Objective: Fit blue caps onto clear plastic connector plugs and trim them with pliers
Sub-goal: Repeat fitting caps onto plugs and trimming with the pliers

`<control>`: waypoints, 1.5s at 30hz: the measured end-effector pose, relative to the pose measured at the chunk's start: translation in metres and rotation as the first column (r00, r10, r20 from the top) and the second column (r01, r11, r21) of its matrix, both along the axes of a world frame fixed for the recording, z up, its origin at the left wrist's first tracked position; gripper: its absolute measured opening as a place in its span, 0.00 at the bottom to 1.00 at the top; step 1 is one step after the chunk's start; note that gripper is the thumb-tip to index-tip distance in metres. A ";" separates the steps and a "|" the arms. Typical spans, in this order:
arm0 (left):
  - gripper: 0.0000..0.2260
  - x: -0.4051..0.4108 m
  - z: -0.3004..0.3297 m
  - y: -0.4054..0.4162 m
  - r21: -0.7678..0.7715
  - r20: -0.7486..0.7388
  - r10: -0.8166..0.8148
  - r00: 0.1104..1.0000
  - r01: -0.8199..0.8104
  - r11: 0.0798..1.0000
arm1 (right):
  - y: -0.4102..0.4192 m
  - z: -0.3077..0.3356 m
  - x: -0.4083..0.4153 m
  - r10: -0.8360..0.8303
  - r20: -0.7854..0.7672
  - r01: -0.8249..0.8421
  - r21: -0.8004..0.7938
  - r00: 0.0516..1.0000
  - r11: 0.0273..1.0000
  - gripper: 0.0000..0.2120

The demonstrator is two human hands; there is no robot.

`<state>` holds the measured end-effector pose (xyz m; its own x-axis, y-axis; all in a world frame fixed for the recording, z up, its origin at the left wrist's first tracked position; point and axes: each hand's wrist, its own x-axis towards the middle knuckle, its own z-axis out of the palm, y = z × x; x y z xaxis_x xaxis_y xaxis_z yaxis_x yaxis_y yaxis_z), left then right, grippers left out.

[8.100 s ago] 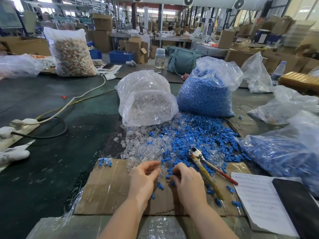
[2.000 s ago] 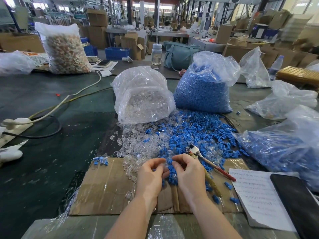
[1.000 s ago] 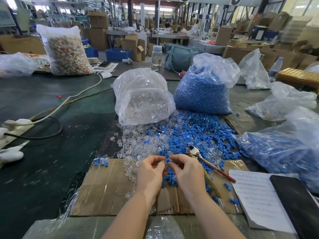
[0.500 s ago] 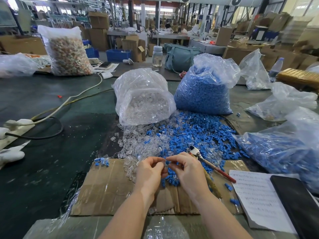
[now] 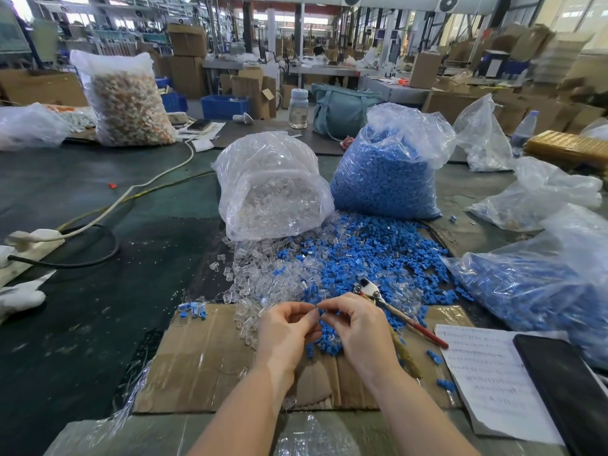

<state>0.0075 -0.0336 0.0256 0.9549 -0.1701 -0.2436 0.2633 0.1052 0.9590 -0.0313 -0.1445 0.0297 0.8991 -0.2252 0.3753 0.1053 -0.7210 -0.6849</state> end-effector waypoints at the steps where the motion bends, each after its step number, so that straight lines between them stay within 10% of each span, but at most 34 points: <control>1: 0.02 0.000 0.000 0.000 -0.006 -0.002 0.001 1.000 -0.001 1.000 | 0.000 0.000 0.000 0.002 0.002 -0.002 -0.003 1.000 1.000 0.07; 45: 0.02 0.000 -0.006 -0.004 -0.139 -0.117 0.009 0.993 -0.025 0.990 | -0.003 -0.005 -0.004 0.037 0.095 -0.035 -0.021 0.995 0.999 0.05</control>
<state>0.0079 -0.0381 0.0192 0.9245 -0.1945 -0.3279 0.3692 0.2420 0.8973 -0.0349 -0.1480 0.0252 0.8664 -0.1852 0.4637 0.1956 -0.7286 -0.6565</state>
